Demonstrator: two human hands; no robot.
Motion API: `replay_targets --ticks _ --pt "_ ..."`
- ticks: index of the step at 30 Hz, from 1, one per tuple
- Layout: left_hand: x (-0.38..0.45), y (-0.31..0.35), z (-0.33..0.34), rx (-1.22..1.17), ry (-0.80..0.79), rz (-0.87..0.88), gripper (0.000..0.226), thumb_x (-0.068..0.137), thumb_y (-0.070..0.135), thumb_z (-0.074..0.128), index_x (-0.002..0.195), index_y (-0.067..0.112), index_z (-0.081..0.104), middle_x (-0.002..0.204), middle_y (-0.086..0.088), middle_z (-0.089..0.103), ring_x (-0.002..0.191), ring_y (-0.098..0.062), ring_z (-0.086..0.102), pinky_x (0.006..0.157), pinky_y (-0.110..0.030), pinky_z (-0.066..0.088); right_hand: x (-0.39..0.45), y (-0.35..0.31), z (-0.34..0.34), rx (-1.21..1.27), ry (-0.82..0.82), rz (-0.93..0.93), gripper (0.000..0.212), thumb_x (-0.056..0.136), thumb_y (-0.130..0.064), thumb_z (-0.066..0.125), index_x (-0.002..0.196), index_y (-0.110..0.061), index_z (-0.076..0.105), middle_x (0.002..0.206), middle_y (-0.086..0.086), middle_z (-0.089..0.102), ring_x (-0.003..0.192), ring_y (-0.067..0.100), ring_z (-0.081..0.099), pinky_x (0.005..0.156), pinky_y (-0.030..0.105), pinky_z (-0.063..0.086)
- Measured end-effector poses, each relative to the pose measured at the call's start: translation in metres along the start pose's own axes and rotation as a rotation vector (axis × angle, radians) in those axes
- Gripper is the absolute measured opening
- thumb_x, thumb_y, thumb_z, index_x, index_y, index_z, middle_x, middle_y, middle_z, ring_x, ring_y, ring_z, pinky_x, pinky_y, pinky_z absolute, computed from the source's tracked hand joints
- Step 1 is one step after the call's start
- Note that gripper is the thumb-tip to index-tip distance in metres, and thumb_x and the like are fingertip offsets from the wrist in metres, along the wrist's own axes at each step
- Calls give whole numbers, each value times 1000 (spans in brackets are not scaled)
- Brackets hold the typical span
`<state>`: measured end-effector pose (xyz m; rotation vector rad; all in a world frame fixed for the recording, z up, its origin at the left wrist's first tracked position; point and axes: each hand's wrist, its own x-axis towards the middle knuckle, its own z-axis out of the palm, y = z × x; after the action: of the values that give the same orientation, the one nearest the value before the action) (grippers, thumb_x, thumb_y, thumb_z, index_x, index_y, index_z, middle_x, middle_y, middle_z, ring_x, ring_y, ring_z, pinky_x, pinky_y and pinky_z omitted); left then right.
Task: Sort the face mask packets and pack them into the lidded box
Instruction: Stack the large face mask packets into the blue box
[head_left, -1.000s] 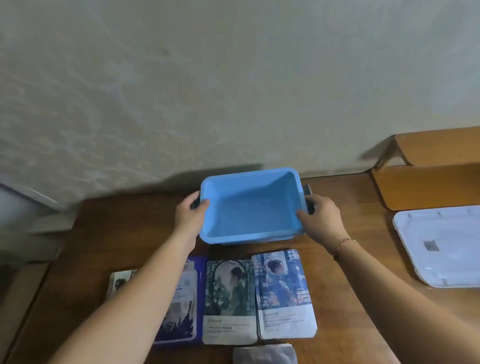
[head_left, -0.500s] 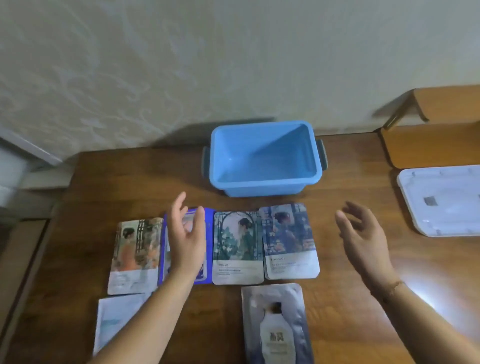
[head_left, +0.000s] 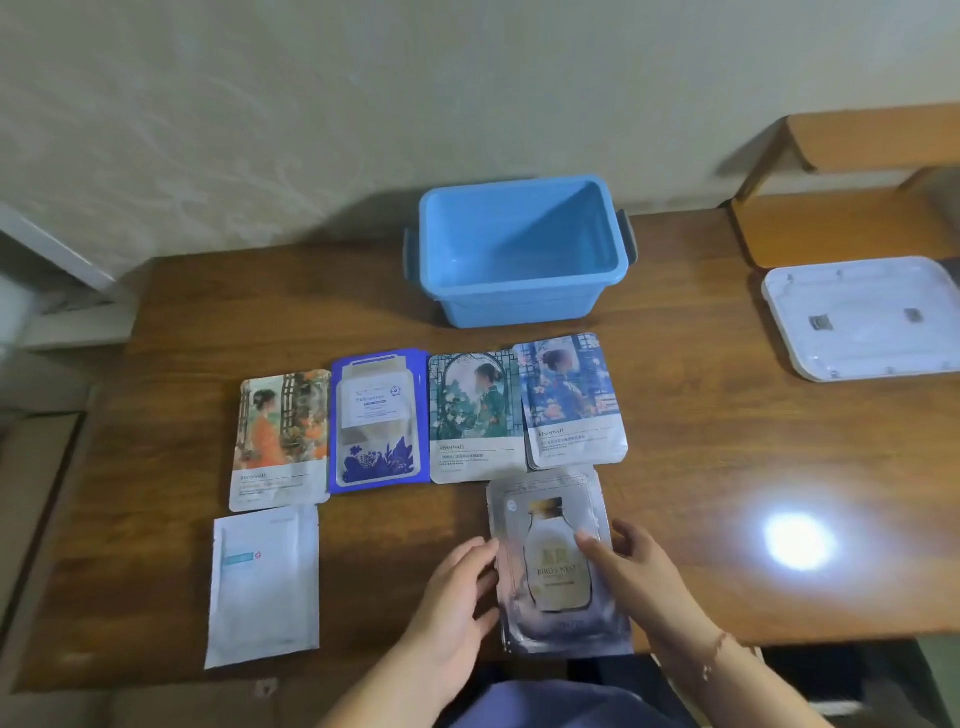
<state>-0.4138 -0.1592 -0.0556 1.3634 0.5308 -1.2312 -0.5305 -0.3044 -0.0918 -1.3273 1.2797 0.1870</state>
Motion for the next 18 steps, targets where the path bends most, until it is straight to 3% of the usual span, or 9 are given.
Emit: replay_targets --ticks 2,5,7,10,15,18 --pt "-1 -1 3 20 -7 21 9 97 17 53 97 18 61 87 4 74 83 -9 66 72 -30 41 4 1 3 35 -29 29 55 76 -36 77 122 -14 57 100 1 73 89 18 72 80 41 60" --pt "-1 -2 5 52 1 36 8 98 18 54 102 18 60 84 8 75 86 -8 63 71 -29 41 7 0 6 47 -69 79 49 73 -31 81 114 -11 62 98 4 74 88 20 72 78 41 60" --pt "0 -3 6 90 -17 47 10 99 18 53 105 16 61 82 8 76 86 -9 64 70 -29 45 5 -1 10 -2 -43 85 62 61 -44 83 111 -15 62 103 4 71 90 21 71 77 40 61" --pt "3 -8 6 161 -58 83 24 99 18 51 119 11 62 101 -3 76 92 -14 70 66 -26 53 8 5 16 -24 25 96 85 39 -61 77 110 -19 56 111 6 60 93 24 67 75 39 61" --pt "9 -19 9 283 -7 141 18 97 18 55 111 11 65 100 -5 75 99 -20 70 75 -31 54 1 0 21 127 14 92 59 70 -24 84 116 -10 49 109 8 65 94 23 68 80 44 59" --pt "15 -23 10 333 2 158 14 96 21 59 104 10 62 97 -5 75 97 -22 69 72 -31 54 1 1 18 209 33 83 64 72 -13 83 119 -12 40 107 8 64 95 24 67 83 45 58"
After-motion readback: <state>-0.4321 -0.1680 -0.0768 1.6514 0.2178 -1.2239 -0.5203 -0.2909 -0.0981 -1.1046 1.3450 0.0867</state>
